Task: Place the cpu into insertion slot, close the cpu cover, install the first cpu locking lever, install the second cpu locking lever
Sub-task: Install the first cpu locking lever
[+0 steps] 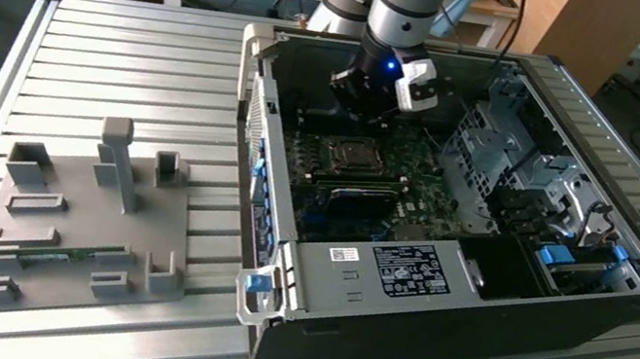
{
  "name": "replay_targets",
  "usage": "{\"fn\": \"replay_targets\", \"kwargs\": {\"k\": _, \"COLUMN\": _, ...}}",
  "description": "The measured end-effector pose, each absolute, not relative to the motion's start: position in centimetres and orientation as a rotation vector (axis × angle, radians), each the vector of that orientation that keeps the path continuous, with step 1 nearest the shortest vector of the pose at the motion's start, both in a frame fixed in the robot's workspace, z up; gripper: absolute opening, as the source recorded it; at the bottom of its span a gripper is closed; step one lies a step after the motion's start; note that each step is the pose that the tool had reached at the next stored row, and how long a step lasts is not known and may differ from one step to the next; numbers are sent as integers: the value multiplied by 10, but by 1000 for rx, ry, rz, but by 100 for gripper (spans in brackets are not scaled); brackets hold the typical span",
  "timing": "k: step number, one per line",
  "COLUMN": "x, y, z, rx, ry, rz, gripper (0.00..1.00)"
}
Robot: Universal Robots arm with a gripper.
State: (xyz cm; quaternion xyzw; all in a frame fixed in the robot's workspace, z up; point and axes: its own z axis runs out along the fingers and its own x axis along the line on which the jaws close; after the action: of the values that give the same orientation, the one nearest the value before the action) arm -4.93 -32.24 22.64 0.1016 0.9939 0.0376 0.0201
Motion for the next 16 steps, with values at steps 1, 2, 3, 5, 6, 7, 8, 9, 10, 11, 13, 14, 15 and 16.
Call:
{"fn": "replay_targets", "kwargs": {"k": 1, "x": -49, "y": -322, "z": 226, "rx": 313, "ry": 3088, "rz": 114, "gripper": 11}}
{"fn": "replay_targets", "kwargs": {"k": 2, "x": -49, "y": -322, "z": 226, "rx": 313, "ry": 3088, "rz": 114, "gripper": 11}}
{"fn": "replay_targets", "kwargs": {"k": 3, "x": -49, "y": -322, "z": 226, "rx": 313, "ry": 3088, "rz": 114, "gripper": 11}}
{"fn": "replay_targets", "kwargs": {"k": 5, "x": -49, "y": -322, "z": 226, "rx": 313, "ry": 3088, "rz": 114, "gripper": 11}}
{"fn": "replay_targets", "kwargs": {"k": 6, "x": -49, "y": -322, "z": 226, "rx": 309, "ry": 3088, "rz": 114, "gripper": 11}}
{"fn": "replay_targets", "kwargs": {"k": 7, "x": -49, "y": -322, "z": 226, "rx": 297, "ry": 3090, "rz": 115, "gripper": 11}}
{"fn": "replay_targets", "kwargs": {"k": 8, "x": -49, "y": -322, "z": 226, "rx": 276, "ry": 3092, "rz": 115, "gripper": 11}}
{"fn": "replay_targets", "kwargs": {"k": 9, "x": -49, "y": -322, "z": 226, "rx": 249, "ry": 3095, "rz": 115, "gripper": 11}}
{"fn": "replay_targets", "kwargs": {"k": 10, "x": -49, "y": -322, "z": 226, "rx": 220, "ry": 3098, "rz": 116, "gripper": 11}}
{"fn": "replay_targets", "kwargs": {"k": 11, "x": -49, "y": -322, "z": 226, "rx": 192, "ry": 3101, "rz": 117, "gripper": 11}}
{"fn": "replay_targets", "kwargs": {"k": 13, "x": -49, "y": -322, "z": 226, "rx": 136, "ry": 3105, "rz": 117, "gripper": 11}}
{"fn": "replay_targets", "kwargs": {"k": 14, "x": -49, "y": -322, "z": 226, "rx": 108, "ry": 3107, "rz": 118, "gripper": 11}}
{"fn": "replay_targets", "kwargs": {"k": 15, "x": -49, "y": -322, "z": 226, "rx": 85, "ry": 3108, "rz": 118, "gripper": 11}}
{"fn": "replay_targets", "kwargs": {"k": 16, "x": -49, "y": -322, "z": 226, "rx": 69, "ry": 3109, "rz": 115, "gripper": 11}}
